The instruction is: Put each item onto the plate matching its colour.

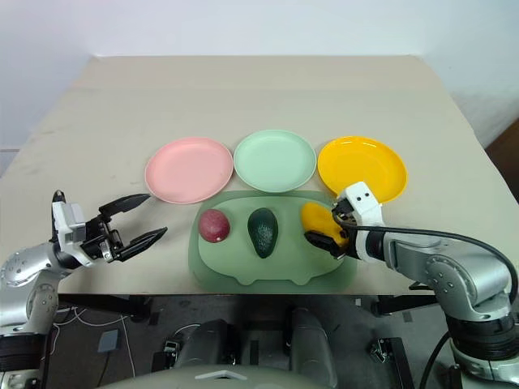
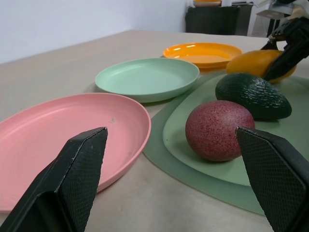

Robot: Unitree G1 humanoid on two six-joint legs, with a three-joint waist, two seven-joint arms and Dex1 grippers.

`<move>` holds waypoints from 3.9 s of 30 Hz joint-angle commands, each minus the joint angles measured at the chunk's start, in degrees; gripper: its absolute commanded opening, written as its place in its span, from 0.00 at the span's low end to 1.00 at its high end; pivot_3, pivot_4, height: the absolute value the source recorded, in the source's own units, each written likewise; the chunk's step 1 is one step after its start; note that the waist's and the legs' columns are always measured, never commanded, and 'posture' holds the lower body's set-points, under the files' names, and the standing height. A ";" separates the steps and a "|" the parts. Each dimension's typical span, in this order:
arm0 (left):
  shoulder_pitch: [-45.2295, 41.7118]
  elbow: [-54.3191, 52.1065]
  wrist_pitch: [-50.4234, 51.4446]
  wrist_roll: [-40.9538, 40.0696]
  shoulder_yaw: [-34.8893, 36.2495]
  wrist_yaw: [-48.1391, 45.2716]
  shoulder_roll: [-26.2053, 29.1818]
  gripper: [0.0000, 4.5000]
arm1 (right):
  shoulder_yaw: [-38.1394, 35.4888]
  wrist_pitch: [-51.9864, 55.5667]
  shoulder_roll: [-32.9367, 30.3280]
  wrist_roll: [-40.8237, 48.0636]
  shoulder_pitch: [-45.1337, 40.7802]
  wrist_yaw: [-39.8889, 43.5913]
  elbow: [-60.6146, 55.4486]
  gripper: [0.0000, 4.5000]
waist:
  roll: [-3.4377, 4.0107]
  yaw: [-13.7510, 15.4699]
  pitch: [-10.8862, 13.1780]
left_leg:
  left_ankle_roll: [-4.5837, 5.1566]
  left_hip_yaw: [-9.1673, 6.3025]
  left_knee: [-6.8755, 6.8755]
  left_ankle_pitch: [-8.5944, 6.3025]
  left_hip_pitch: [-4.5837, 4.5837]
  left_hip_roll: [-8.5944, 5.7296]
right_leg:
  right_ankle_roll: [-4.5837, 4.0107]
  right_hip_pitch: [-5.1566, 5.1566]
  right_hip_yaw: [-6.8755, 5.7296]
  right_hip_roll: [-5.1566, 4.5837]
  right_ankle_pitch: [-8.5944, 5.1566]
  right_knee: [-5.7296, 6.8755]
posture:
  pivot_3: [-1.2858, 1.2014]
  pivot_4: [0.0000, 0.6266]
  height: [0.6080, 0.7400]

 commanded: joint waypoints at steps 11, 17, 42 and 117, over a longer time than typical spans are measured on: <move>-0.40 -1.74 -0.55 0.07 -0.13 0.71 -0.20 1.00 | -3.43 -7.99 -0.08 -6.58 -20.93 4.33 20.82 0.76 | 0.00 -0.31 0.01 | 0.00 0.02 -0.04 0.00 -0.01 0.01 | -0.02 -0.05 -0.01 0.06 0.00 0.01 | 0.52 0.24 0.95; -1.06 -1.93 -0.22 0.30 -0.70 1.24 -0.29 1.00 | 4.20 -21.12 0.15 -20.81 -28.69 5.97 40.59 0.76 | 0.00 -0.10 0.02 | 0.03 0.23 -0.02 -0.01 -0.08 -0.06 | -0.01 -0.05 -0.02 0.00 0.01 -0.03 | 0.52 0.24 0.95; -1.22 3.33 -1.75 -0.78 1.29 -4.69 3.17 1.00 | -8.06 -11.41 -11.73 -4.16 -11.57 35.36 3.14 1.00 | 0.05 -0.93 0.06 | 0.05 0.00 -0.10 -0.03 -0.19 0.04 | 0.02 -0.21 -0.05 -0.06 0.00 -0.02 | 0.52 0.24 0.95; 0.79 -3.07 0.64 -0.05 -4.73 -3.96 0.08 1.00 | 16.70 -31.13 27.26 -28.44 -48.15 4.44 63.44 0.84 | 0.06 -1.83 0.07 | 0.07 0.31 -0.11 -0.04 -0.27 -0.01 | 0.03 -0.34 0.01 0.02 -0.01 0.08 | 0.52 0.24 0.95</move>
